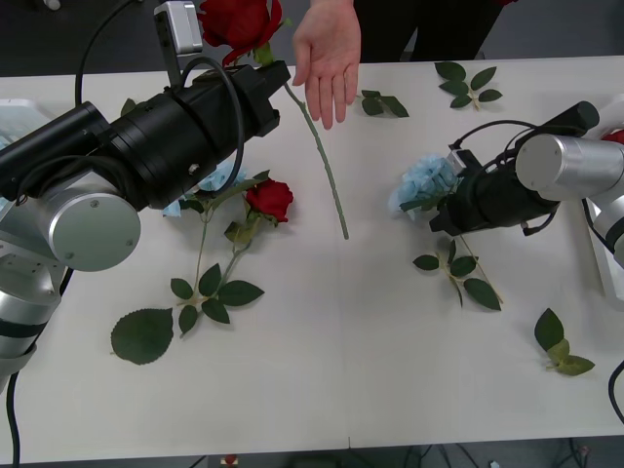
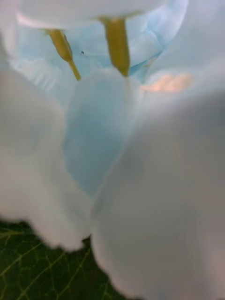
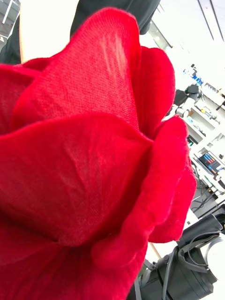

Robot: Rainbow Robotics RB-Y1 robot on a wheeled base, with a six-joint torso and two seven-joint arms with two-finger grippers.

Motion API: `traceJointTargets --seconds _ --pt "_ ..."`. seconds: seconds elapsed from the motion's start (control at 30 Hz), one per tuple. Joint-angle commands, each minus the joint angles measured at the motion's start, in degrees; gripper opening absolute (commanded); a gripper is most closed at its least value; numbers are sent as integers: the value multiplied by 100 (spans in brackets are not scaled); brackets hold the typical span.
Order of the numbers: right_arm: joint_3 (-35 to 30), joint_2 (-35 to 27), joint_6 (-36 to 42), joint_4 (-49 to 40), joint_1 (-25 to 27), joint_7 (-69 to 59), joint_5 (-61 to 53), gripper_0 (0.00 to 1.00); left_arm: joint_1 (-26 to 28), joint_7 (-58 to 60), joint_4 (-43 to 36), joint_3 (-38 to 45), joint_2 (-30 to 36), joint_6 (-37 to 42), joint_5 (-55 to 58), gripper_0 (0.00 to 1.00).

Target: Place the red flowers into the right box and the blue flowers into the left box. If a person shows an open palm, hand one flower to the person first, then continue sorting.

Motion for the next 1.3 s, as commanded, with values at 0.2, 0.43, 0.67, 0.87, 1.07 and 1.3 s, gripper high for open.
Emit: traceJointTargets --seconds 0.2,0.43,0.67,0.87,1.07,1.3 --pt "-18 -166 -91 -29 -196 323 42 8 -252 116 -73 -62 -38 -92 -46 0" --pt "-18 -105 -126 -29 -196 359 121 0 -252 116 -73 -62 -38 -92 -46 0" --pt "-229 -96 -82 -29 -196 359 -20 0 -252 116 -73 -62 -38 -92 -46 0" --pt "-1530 -131 551 -56 -363 842 -573 0 -252 116 -73 -62 -38 -92 -46 0" --pt "-2760 -140 639 -56 -907 1659 -1039 0 -252 116 -73 -62 -38 -92 -46 0" --pt "-2716 -70 -214 -56 -1672 2327 -1909 0 -252 116 -73 -62 -38 -92 -46 0"
